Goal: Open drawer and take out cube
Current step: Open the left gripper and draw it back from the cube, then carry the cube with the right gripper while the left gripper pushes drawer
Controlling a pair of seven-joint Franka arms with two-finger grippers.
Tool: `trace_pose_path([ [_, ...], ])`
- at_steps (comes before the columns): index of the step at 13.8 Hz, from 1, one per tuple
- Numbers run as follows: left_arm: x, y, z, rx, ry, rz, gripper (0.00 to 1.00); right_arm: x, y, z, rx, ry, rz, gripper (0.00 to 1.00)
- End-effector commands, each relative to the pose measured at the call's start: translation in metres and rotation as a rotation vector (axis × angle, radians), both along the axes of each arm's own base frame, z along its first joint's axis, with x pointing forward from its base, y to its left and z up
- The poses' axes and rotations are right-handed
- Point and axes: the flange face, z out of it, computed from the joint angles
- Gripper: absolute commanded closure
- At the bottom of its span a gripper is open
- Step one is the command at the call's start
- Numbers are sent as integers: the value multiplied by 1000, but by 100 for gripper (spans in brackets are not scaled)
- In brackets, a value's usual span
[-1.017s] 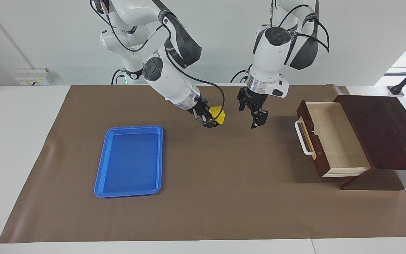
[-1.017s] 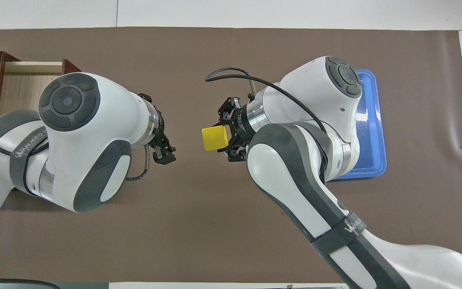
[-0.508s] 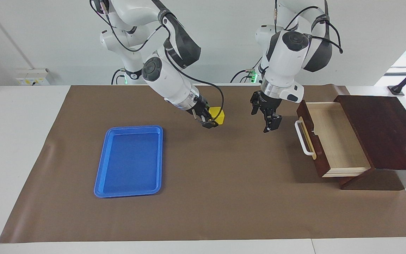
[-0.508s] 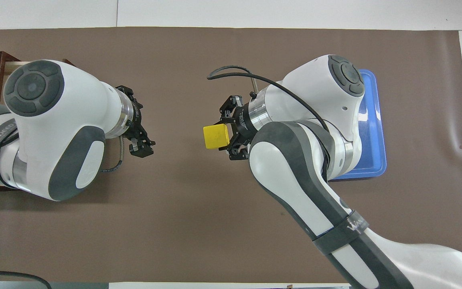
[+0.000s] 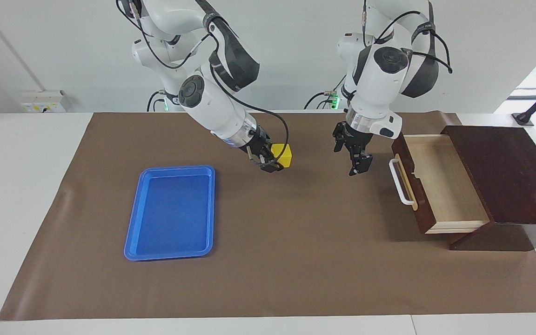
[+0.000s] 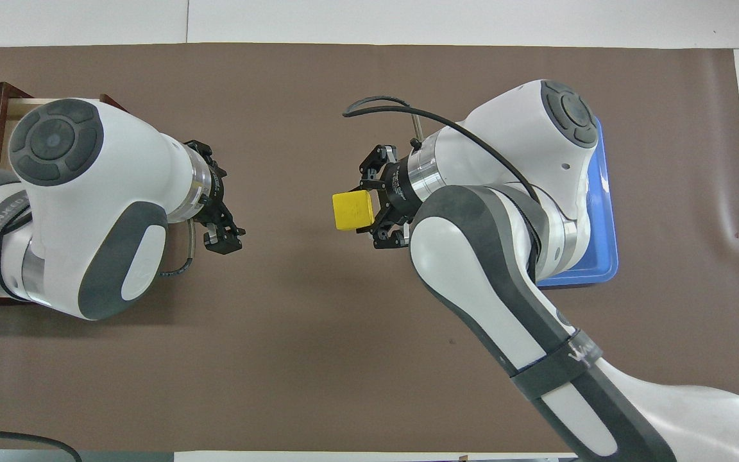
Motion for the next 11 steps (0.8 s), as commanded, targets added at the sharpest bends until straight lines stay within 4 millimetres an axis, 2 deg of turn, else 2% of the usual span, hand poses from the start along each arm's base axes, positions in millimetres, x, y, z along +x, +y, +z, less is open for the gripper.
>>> trace_pose_path([
  [1,-8,9,1,5,-19,-11,0,12,-9,3,6,5,-24,100],
  [5,-9,11,-5,12,-12,-53,0,18,-21,5,7,7,-40,100],
  [7,-10,12,-9,16,-6,-79,0,29,-41,11,8,1,-67,100],
  [9,-12,13,-17,25,8,-123,0,35,-51,17,9,9,-68,100],
  [10,-12,17,-24,31,20,-143,0,36,-54,16,8,9,-72,100],
  [11,-9,30,-29,38,29,-157,0,37,-56,17,7,6,-74,100],
])
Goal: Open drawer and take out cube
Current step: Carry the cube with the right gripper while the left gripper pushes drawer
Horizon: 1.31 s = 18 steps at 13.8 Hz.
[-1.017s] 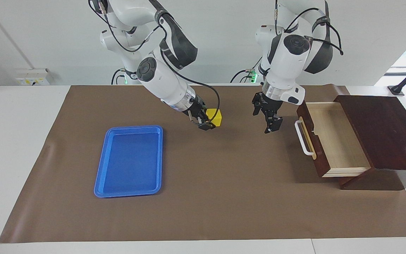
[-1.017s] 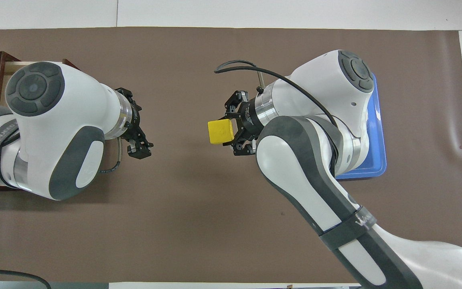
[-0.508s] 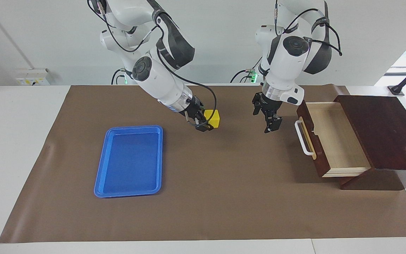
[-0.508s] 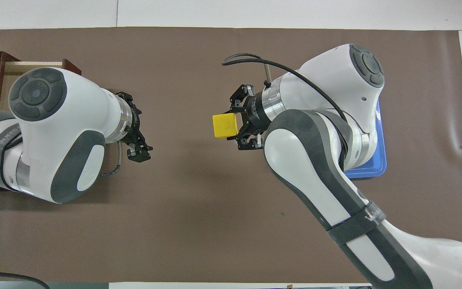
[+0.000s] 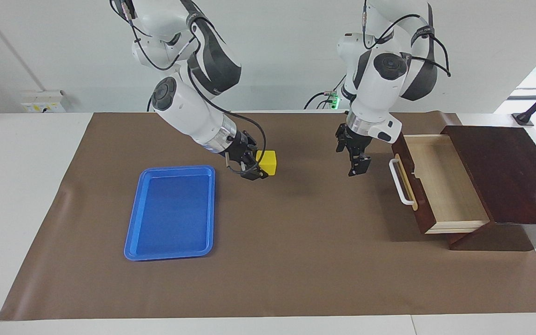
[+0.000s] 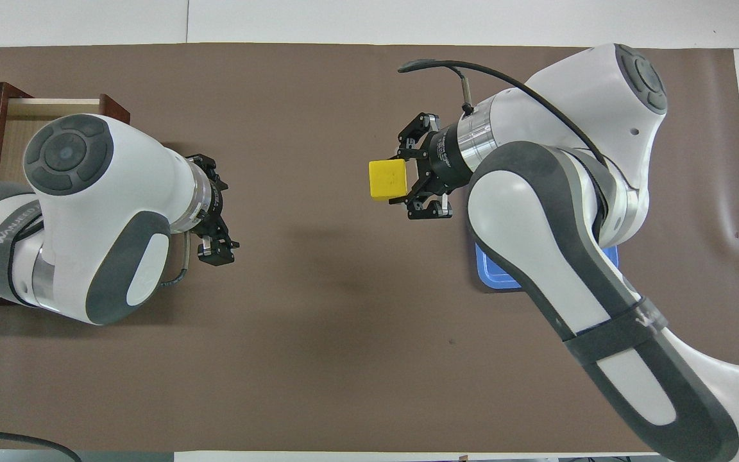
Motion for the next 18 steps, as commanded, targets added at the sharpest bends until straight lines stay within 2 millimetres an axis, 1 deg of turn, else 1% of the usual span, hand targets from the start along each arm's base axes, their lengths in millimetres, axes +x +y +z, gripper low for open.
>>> trace_pose_path([
  [1,-2,33,-14,30,3,-57,0,7,-2,3,-2,4,1,100],
  [4,9,71,-19,77,-8,-130,0,8,-3,3,-2,2,0,100],
  [5,16,90,-19,84,-17,-125,0,9,-6,4,1,4,-8,100],
  [6,22,109,-20,88,-23,-125,0,13,-14,3,2,4,-22,100],
  [7,26,129,-21,90,-21,-132,0,14,-18,4,1,6,-25,100],
  [8,28,144,-21,92,-20,-137,0,14,-20,3,-3,15,-21,100],
  [11,29,178,-28,116,-26,-164,0,13,-20,2,-7,7,-4,100],
  [12,29,192,-29,123,-22,-173,0,14,-20,3,0,11,-8,100],
  [14,31,215,-28,146,-18,-209,0,15,-24,4,-4,6,-11,100],
  [17,33,249,-25,161,-18,-218,0,16,-26,3,-2,8,-15,100],
  [18,33,256,-25,162,-16,-230,0,16,-25,3,-3,6,-10,100],
])
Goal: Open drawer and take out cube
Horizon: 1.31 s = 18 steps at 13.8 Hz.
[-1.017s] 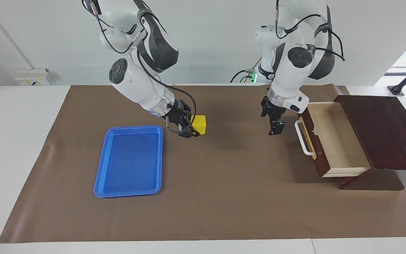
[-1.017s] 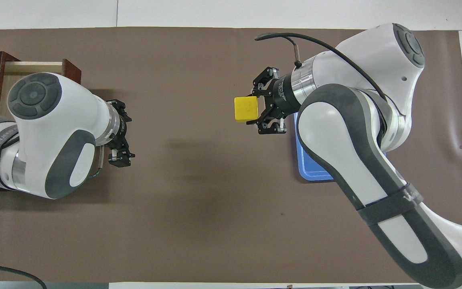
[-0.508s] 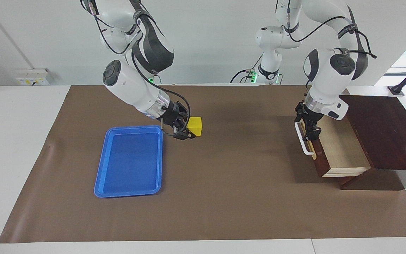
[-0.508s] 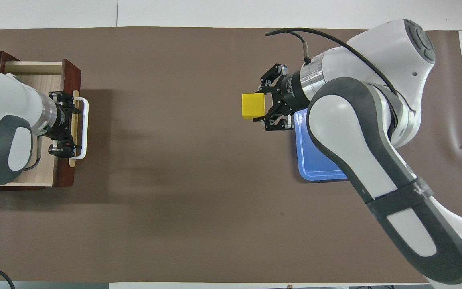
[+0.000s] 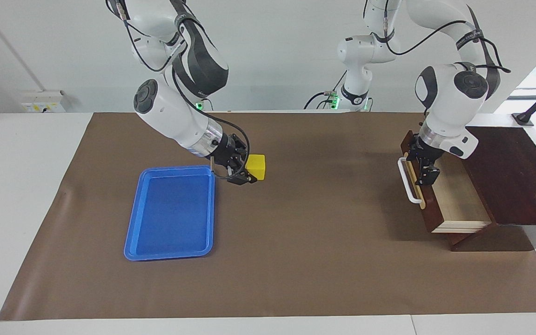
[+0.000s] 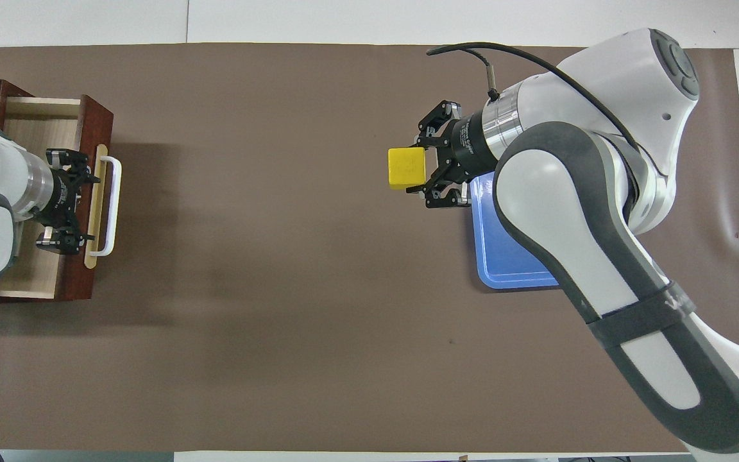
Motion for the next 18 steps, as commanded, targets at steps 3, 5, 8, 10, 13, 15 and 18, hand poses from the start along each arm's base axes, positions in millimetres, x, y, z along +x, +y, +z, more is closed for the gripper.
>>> trace_pose_path([
  [3,-6,64,-1,42,-3,-15,0,13,-24,1,-10,-18,7,100],
  [5,-7,78,-1,44,-3,-40,0,21,-54,-2,-10,-27,-3,100],
  [8,-9,98,0,46,-4,-57,0,20,-87,-23,-25,5,1,100],
  [10,-9,108,1,48,-10,-70,0,14,-119,-42,-26,31,39,100],
  [13,-7,111,4,50,-17,-68,0,-4,-183,-80,-7,47,162,100],
  [15,-2,111,12,51,-22,-64,0,-12,-213,-106,-39,72,189,100],
  [18,-4,89,35,47,29,-99,0,-16,-252,-147,-46,113,192,100],
])
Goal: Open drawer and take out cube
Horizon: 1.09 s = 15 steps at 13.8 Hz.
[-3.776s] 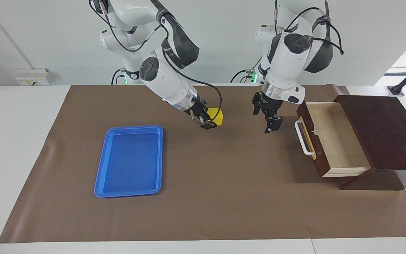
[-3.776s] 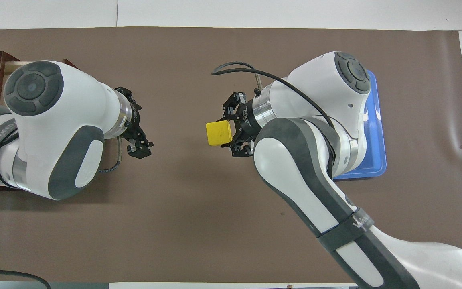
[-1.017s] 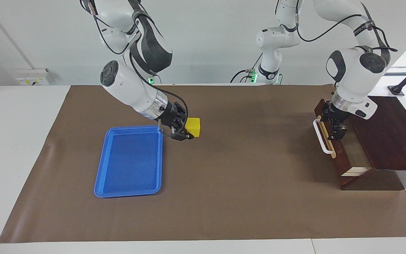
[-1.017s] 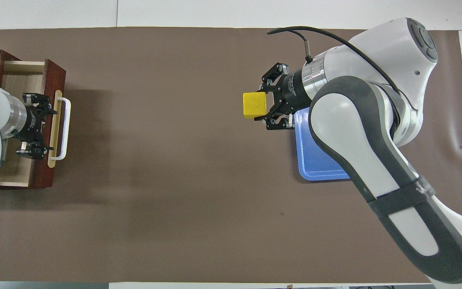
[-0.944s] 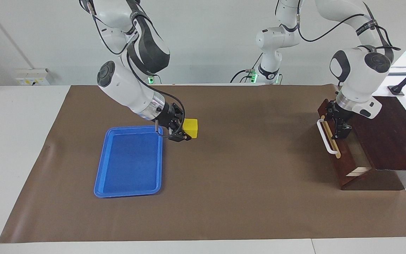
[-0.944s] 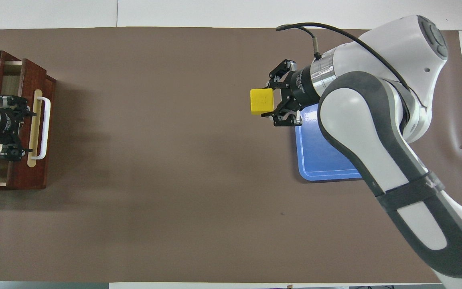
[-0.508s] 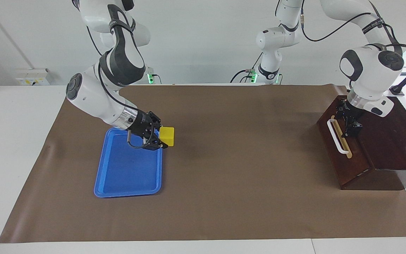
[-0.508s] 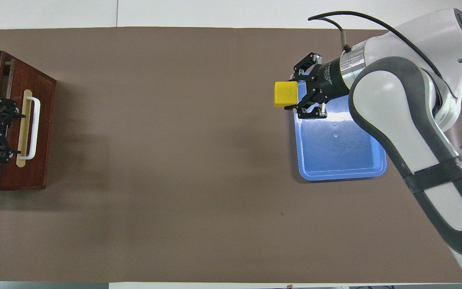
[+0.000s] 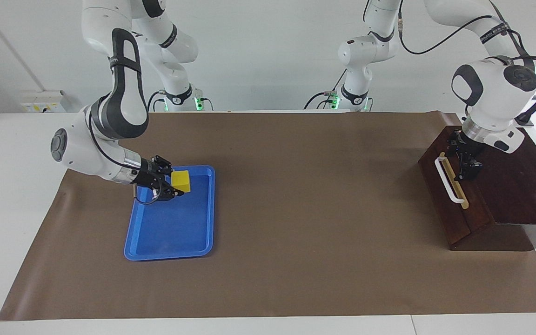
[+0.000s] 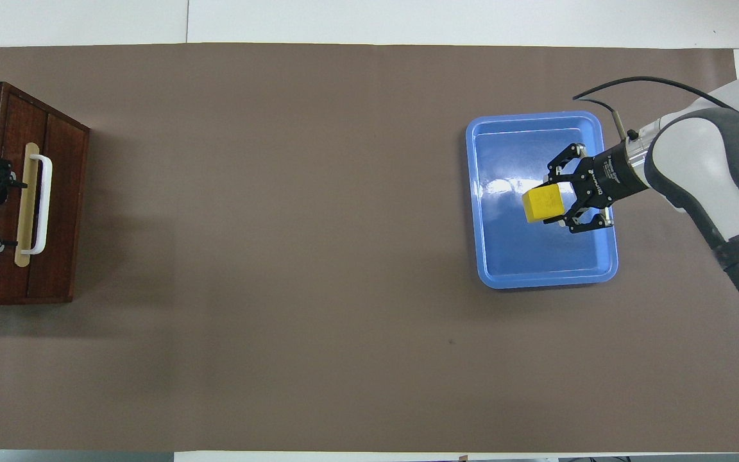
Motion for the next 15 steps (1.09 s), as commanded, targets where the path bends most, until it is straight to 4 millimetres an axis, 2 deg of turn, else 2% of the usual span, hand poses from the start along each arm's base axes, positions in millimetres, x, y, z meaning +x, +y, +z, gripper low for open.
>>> trace_pose_path([
  [1,-4,-25,28,23,26,-61,0,-5,-27,-27,-13,12,23,100],
  [4,-8,-75,38,26,37,-149,0,-8,-36,-54,-10,46,5,100],
  [6,-13,-92,45,28,50,-228,0,-5,-32,-68,-16,46,-2,100],
  [8,-20,-98,54,22,83,-349,0,-5,-28,-73,-29,38,-10,100],
  [10,-25,-106,67,-1,106,-471,0,-13,-27,-88,-49,31,-28,100],
  [14,-38,-111,97,-64,166,-712,0,-21,-26,-98,-64,26,-39,100],
  [15,-41,-114,102,-73,185,-776,0,-21,-26,-99,-67,24,-43,96],
])
